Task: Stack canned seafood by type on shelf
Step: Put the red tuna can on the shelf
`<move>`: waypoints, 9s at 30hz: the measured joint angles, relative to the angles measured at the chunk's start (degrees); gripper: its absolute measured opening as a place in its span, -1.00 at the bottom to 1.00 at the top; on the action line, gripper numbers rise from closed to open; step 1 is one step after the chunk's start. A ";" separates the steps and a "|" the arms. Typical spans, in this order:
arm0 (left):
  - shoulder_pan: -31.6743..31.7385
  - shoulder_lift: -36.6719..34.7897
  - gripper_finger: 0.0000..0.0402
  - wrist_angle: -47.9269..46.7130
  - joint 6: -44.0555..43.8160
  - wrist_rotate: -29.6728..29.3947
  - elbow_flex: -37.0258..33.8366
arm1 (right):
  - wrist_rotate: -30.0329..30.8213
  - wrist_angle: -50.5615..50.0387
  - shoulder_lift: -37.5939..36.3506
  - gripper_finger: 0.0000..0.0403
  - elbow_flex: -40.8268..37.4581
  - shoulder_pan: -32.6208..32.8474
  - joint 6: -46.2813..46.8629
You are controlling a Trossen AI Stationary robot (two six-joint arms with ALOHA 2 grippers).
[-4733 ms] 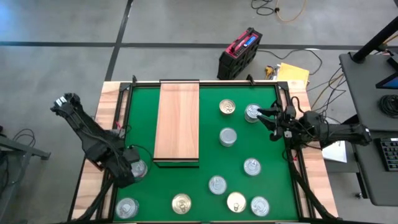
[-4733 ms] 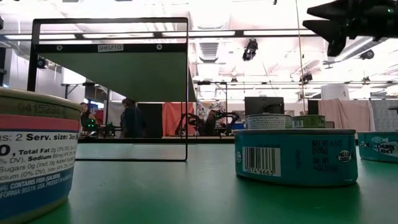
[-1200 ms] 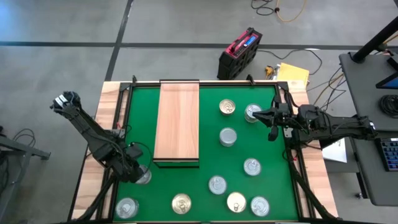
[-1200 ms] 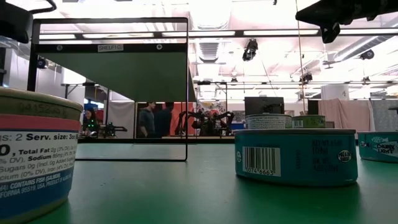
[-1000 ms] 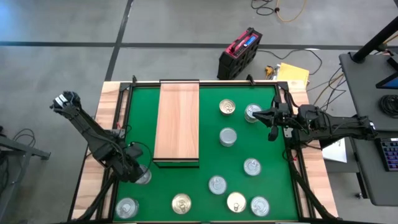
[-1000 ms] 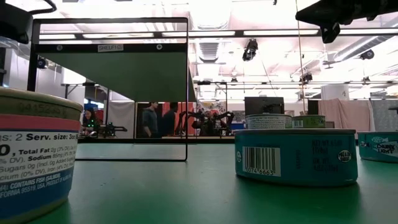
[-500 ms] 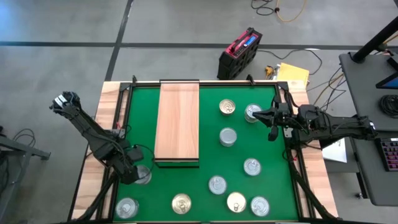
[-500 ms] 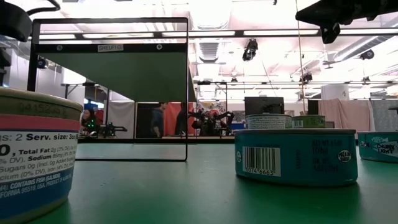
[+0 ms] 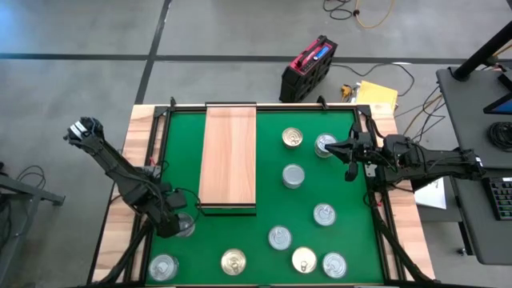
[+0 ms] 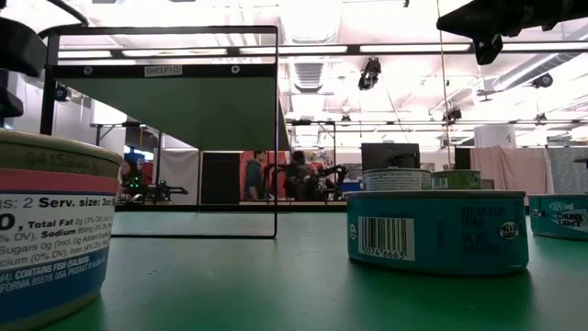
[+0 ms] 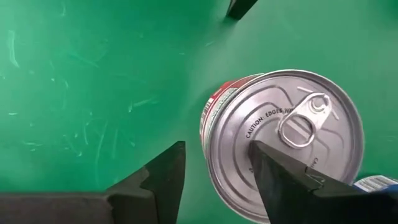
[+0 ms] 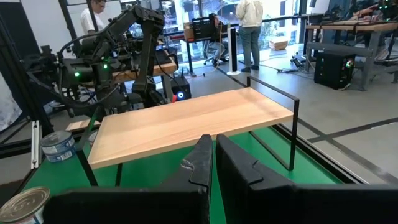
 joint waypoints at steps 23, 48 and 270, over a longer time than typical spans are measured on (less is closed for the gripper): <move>0.04 -0.46 -0.99 3.37 -0.41 1.22 -1.51 | 0.00 -0.46 0.00 -0.94 -0.07 -0.01 -0.22; -0.02 0.39 -1.00 -5.27 -1.16 -0.33 4.32 | 0.00 -0.46 0.00 -0.94 -0.07 0.00 -0.65; -8.10 7.86 -0.07 -14.16 -13.40 -10.81 19.60 | 0.00 -0.48 3.85 -0.94 -0.15 0.00 -1.53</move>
